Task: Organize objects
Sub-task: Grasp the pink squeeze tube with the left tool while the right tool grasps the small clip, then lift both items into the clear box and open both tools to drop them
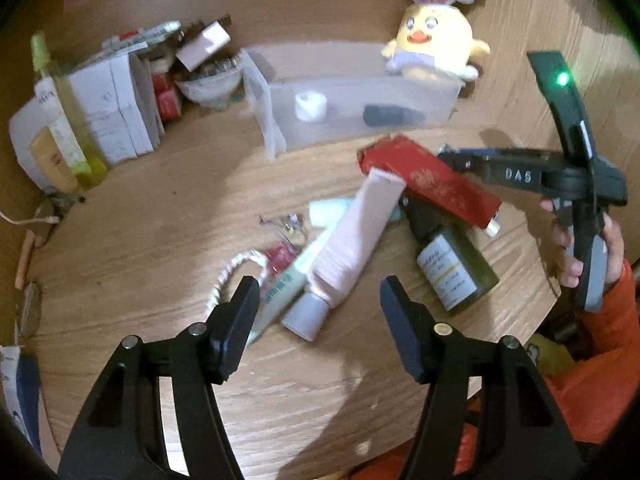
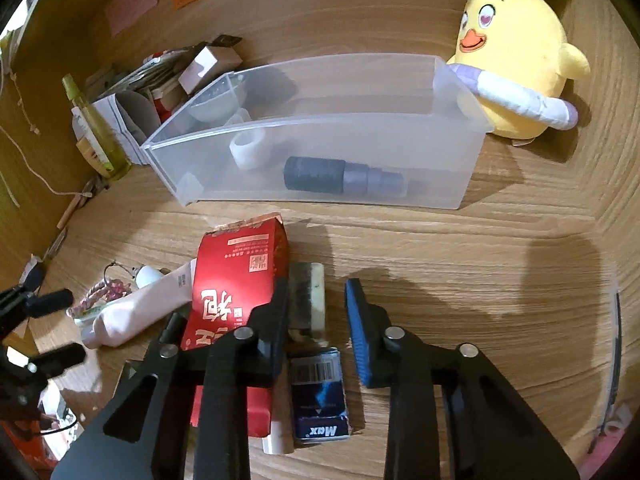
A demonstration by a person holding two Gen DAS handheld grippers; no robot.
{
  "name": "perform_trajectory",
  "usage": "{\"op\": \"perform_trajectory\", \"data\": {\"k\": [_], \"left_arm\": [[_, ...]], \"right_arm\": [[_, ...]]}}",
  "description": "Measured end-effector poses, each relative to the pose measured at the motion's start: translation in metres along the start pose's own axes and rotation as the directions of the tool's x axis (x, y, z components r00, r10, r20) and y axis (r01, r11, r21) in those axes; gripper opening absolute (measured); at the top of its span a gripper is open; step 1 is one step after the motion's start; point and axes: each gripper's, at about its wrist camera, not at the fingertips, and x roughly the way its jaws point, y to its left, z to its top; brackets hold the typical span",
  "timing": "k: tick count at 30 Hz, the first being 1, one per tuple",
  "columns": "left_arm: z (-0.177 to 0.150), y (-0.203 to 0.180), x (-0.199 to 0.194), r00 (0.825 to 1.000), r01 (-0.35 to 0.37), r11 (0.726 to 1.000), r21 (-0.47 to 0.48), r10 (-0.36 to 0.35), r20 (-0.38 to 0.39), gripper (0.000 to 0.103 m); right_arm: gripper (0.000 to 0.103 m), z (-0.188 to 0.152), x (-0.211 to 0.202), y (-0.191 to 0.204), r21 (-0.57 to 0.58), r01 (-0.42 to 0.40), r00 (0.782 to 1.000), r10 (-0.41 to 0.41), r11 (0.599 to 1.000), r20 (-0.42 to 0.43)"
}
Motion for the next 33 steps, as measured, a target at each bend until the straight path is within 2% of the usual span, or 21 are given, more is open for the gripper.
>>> {"op": "perform_trajectory", "data": {"k": [2, 5, 8, 15, 17, 23, 33], "left_arm": [[-0.001, 0.001, 0.008, 0.999, 0.020, 1.000, -0.012, -0.020, -0.026, 0.047], [-0.002, 0.003, 0.013, 0.999, 0.025, 0.999, -0.027, -0.026, -0.040, 0.039], [-0.004, 0.006, 0.020, 0.997, 0.038, 0.998, -0.043, -0.041, -0.066, 0.035], [0.000, 0.001, 0.025, 0.999, 0.023, 0.999, -0.023, -0.024, -0.029, 0.034], [0.001, -0.002, 0.026, 1.000, 0.014, 1.000, -0.006, -0.014, -0.014, 0.022], [0.005, -0.006, 0.023, 1.000, -0.007, 1.000, 0.007, 0.007, 0.008, 0.020], [0.022, -0.003, -0.015, 0.991, 0.002, 1.000, -0.025, 0.001, 0.130, 0.020]], "right_arm": [[0.018, -0.001, 0.001, 0.001, -0.004, 0.004, 1.000, -0.004, 1.000, -0.001], [0.015, -0.001, 0.002, 0.000, -0.003, 0.016, 1.000, -0.016, 1.000, 0.003], [0.015, -0.001, 0.000, -0.002, -0.002, 0.025, 1.000, -0.025, 1.000, 0.013], [0.015, -0.002, -0.002, -0.006, 0.013, 0.024, 1.000, -0.024, 1.000, 0.020], [0.015, -0.002, -0.003, -0.007, 0.017, 0.023, 0.999, -0.023, 1.000, 0.023], [0.015, -0.001, -0.009, -0.011, 0.021, 0.027, 0.999, -0.028, 0.999, 0.044], [0.015, 0.006, -0.029, -0.012, 0.026, 0.029, 0.994, -0.031, 0.999, 0.102]]}}
